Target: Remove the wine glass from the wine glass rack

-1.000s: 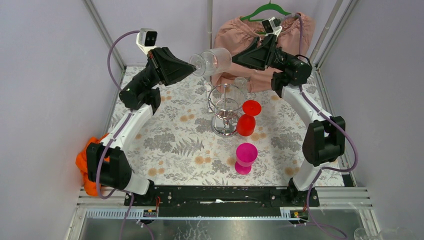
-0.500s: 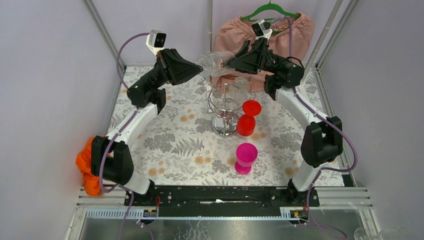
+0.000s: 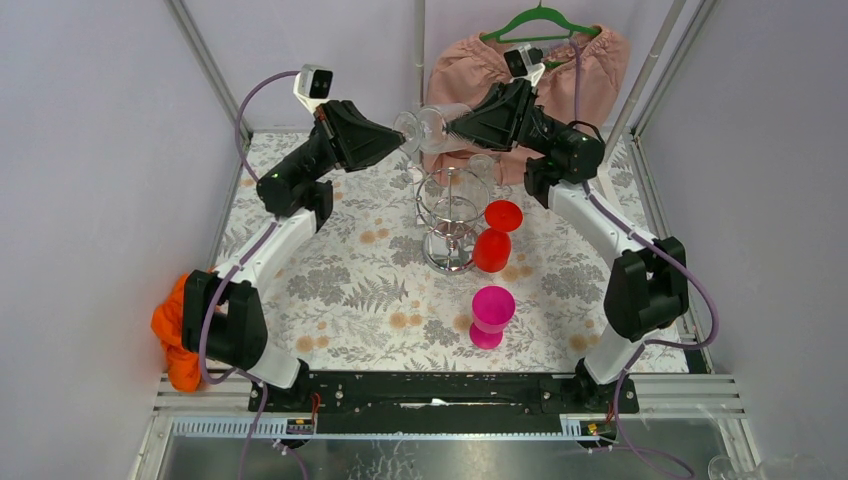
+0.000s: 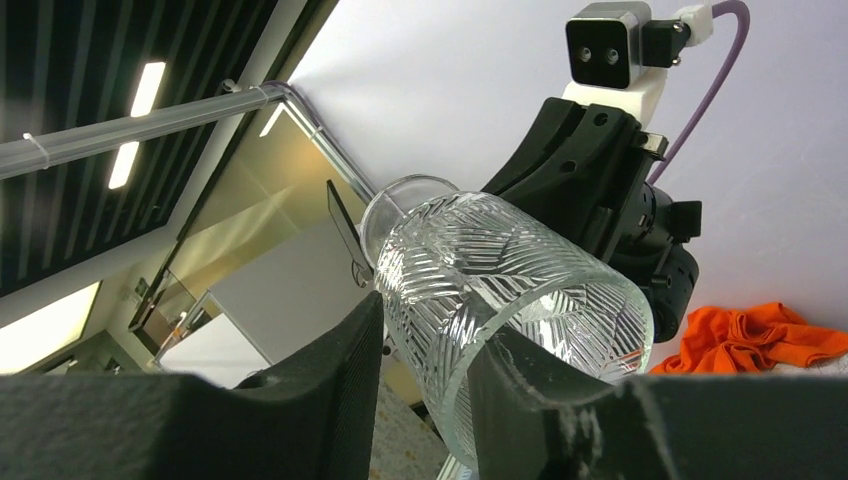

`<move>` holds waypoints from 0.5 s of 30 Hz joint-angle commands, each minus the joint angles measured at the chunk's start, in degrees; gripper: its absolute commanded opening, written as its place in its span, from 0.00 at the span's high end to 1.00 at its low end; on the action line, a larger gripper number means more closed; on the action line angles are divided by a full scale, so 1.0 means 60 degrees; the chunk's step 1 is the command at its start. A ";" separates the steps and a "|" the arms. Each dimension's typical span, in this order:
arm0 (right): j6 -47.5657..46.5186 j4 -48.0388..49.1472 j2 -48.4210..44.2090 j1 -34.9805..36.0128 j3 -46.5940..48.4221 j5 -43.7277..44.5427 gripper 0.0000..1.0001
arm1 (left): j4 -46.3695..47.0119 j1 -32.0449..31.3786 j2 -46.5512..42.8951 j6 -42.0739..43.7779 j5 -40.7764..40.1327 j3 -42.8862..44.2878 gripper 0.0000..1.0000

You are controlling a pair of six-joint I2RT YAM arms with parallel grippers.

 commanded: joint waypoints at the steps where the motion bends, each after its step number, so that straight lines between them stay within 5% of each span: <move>1: -0.0182 0.2002 -0.0884 0.0228 -0.0178 0.0487 0.64 | 0.0808 -0.0034 -0.0090 0.0329 -0.0350 -0.0044 1.00; 15: -0.0050 0.1993 -0.1613 0.0314 -0.1029 0.0872 0.95 | 0.0691 -0.0242 -0.0306 0.0523 -0.0287 -0.0216 1.00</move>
